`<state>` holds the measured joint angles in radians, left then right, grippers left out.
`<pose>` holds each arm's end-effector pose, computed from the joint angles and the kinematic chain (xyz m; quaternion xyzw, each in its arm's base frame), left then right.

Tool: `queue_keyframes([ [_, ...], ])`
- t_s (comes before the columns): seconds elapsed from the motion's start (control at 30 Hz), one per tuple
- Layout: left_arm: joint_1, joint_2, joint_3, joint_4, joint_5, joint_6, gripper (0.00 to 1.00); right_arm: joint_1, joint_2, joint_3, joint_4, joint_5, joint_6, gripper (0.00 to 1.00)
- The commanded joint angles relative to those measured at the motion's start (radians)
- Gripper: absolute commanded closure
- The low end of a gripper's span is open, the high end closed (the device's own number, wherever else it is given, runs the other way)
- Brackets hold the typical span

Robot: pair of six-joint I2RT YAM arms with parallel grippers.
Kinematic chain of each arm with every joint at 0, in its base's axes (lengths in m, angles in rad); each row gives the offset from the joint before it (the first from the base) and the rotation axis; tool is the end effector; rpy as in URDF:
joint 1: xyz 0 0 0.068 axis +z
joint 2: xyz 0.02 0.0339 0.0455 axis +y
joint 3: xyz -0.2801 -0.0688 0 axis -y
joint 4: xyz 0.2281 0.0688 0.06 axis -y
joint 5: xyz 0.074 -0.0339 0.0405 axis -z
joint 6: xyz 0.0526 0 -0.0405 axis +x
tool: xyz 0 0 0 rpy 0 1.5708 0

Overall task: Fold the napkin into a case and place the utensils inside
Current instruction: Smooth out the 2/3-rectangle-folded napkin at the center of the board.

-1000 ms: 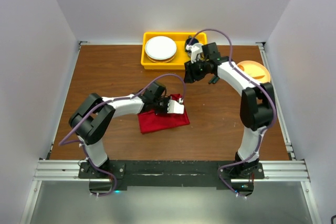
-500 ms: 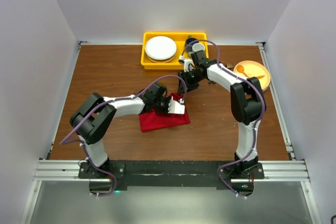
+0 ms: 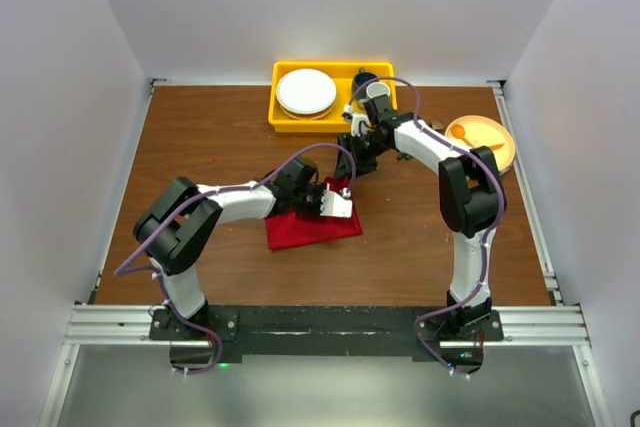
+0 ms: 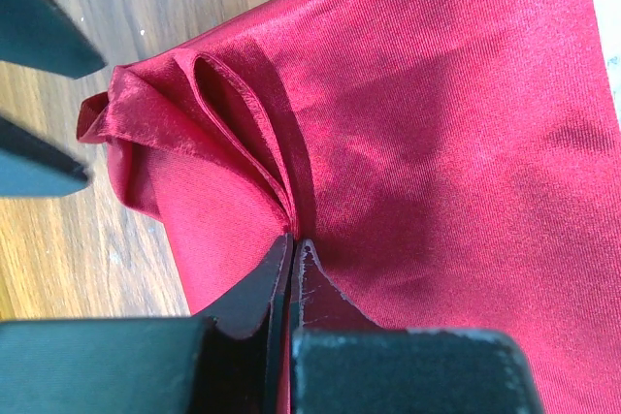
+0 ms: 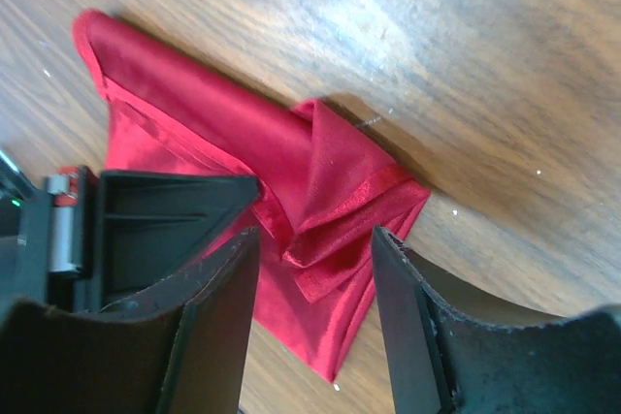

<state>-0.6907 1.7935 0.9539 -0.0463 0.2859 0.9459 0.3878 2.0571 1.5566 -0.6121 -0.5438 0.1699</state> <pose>0.2662 -0.2392 0.1606 0.7133 0.6023 -0.0908 0.3467 0.3901 0.1887 0.1976 -0.1626 0.9259 0.3117 0.1383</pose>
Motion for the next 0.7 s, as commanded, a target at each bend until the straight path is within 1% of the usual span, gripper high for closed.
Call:
queue_keyframes([
  [0.0,-0.001,0.06,-0.052,-0.122,-0.017,-0.009,1.0,-0.021,-0.023,0.068,0.041,-0.018,0.075,0.45],
  [0.1,-0.001,0.061,-0.052,-0.124,-0.016,-0.009,1.0,-0.021,-0.015,0.077,0.049,0.013,0.086,0.44],
  [0.2,-0.001,0.063,-0.049,-0.125,-0.014,-0.01,1.0,-0.017,0.023,0.095,0.017,0.041,0.092,0.44],
  [0.4,-0.001,0.067,-0.044,-0.125,-0.019,-0.018,1.0,-0.004,0.055,0.085,-0.003,0.041,0.102,0.46],
  [0.47,-0.001,0.069,-0.043,-0.127,-0.019,-0.018,1.0,0.003,0.057,0.086,-0.012,0.042,0.1,0.49],
  [0.53,-0.001,0.07,-0.043,-0.125,-0.021,-0.019,1.0,0.006,0.058,0.086,-0.018,0.038,0.095,0.55],
  [0.57,-0.001,0.07,-0.043,-0.127,-0.021,-0.019,1.0,0.006,0.054,0.089,-0.029,0.038,0.092,0.65],
  [0.63,-0.001,0.072,-0.041,-0.125,-0.022,-0.021,1.0,0.005,0.046,0.089,-0.041,0.032,0.082,0.74],
  [0.67,-0.001,0.073,-0.041,-0.125,-0.022,-0.021,1.0,0.005,0.037,0.086,-0.054,0.027,0.08,0.8],
])
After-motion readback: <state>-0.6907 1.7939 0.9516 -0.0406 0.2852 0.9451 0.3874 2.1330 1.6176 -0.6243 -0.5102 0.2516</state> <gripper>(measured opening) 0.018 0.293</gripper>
